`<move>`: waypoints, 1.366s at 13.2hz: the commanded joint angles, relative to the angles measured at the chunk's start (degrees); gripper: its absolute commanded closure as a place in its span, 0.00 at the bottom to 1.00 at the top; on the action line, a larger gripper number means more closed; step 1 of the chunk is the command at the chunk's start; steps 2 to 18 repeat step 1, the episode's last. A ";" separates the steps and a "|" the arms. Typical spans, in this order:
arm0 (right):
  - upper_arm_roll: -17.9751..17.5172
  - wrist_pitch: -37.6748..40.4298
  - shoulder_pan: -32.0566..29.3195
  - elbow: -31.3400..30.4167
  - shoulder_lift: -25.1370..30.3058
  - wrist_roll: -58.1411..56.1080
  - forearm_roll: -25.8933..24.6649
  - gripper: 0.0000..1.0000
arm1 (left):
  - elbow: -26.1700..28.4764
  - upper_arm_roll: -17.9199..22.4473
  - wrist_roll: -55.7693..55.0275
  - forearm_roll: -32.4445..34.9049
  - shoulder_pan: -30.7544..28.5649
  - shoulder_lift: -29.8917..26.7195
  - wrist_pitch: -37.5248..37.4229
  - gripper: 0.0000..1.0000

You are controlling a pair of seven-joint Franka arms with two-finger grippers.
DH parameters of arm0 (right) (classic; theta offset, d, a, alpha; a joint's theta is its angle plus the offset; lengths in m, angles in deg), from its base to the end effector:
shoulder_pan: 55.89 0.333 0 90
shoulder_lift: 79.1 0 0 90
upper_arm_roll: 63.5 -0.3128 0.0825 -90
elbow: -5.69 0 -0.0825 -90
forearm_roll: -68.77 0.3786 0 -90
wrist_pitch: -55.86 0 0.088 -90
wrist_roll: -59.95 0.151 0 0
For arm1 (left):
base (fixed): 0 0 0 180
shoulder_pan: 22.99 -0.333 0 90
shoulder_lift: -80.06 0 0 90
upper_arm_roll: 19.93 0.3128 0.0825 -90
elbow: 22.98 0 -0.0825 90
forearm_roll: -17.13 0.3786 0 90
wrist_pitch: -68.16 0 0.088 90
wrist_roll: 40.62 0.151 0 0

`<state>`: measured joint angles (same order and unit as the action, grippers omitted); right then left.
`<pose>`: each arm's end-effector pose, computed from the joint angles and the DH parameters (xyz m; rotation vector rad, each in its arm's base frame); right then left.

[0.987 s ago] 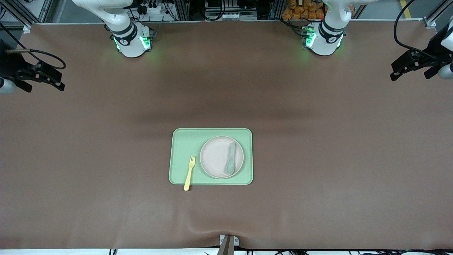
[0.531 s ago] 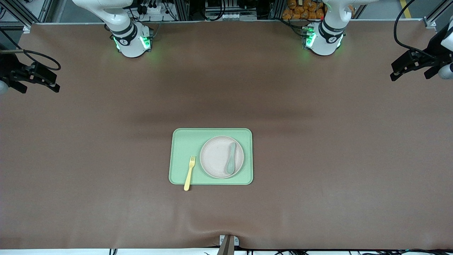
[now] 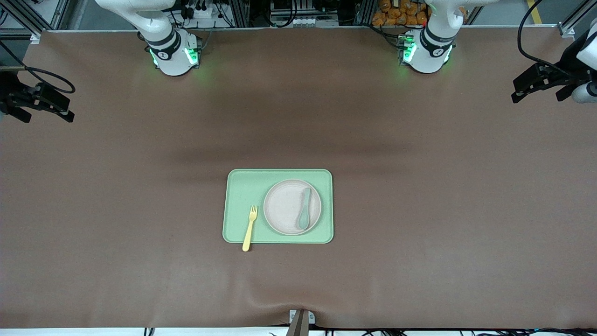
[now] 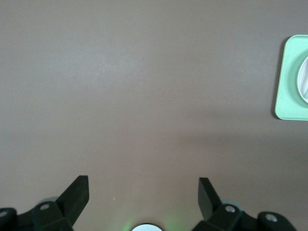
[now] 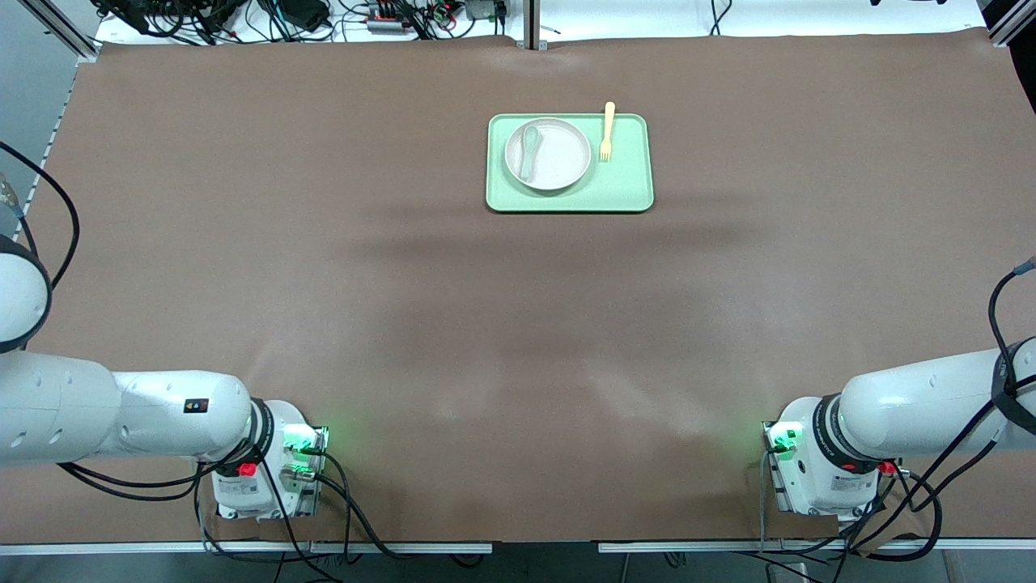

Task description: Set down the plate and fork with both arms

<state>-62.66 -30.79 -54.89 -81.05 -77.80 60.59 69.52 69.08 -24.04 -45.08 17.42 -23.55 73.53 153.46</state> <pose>0.5374 0.0035 0.6108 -3.1279 0.0117 -0.0329 0.5038 -0.0325 0.6134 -3.1280 -0.0262 0.0053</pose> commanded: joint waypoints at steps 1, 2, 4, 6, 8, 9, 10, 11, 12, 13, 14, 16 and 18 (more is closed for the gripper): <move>0.31 -0.01 0.32 0.08 0.28 -0.55 -0.14 0.00 | -2.24 -0.11 1.38 -0.03 -0.50 0.46 -1.01 0.00; 0.31 -0.01 0.32 0.08 0.28 -0.55 -0.14 0.00 | -2.24 -0.11 1.38 -0.03 -0.50 0.46 -1.01 0.00; 0.31 -0.01 0.32 0.08 0.28 -0.55 -0.14 0.00 | -2.24 -0.11 1.38 -0.03 -0.50 0.46 -1.01 0.00; 0.31 -0.01 0.32 0.08 0.28 -0.55 -0.14 0.00 | -2.24 -0.11 1.38 -0.03 -0.50 0.46 -1.01 0.00; 0.31 -0.01 0.32 0.08 0.28 -0.55 -0.14 0.00 | -2.24 -0.11 1.38 -0.03 -0.50 0.46 -1.01 0.00; 0.31 -0.01 0.32 0.08 0.28 -0.55 -0.14 0.00 | -2.24 -0.11 1.38 -0.03 -0.50 0.46 -1.01 0.00; 0.31 -0.01 0.32 0.08 0.28 -0.55 -0.14 0.00 | -2.24 -0.11 1.38 -0.03 -0.50 0.46 -1.01 0.00; 0.31 -0.01 0.32 0.08 0.28 -0.55 -0.14 0.00 | -2.24 -0.11 1.38 -0.03 -0.50 0.46 -1.01 0.00; 0.31 -0.01 0.32 0.08 0.28 -0.55 -0.14 0.00 | -2.24 -0.11 1.38 -0.03 -0.50 0.46 -1.01 0.00; 0.31 -0.01 0.32 0.08 0.28 -0.55 -0.14 0.00 | -2.24 -0.11 1.38 -0.03 -0.50 0.46 -1.01 0.00; 0.31 -0.01 0.32 0.08 0.28 -0.55 -0.14 0.00 | -2.24 -0.11 1.38 -0.03 -0.50 0.46 -1.01 0.00; 0.31 -0.01 0.32 0.08 0.28 -0.55 -0.14 0.00 | -2.24 -0.11 1.38 -0.03 -0.50 0.46 -1.01 0.00; 0.31 -0.01 0.32 0.08 0.28 -0.55 -0.14 0.00 | -2.24 -0.11 1.38 -0.03 -0.50 0.46 -1.01 0.00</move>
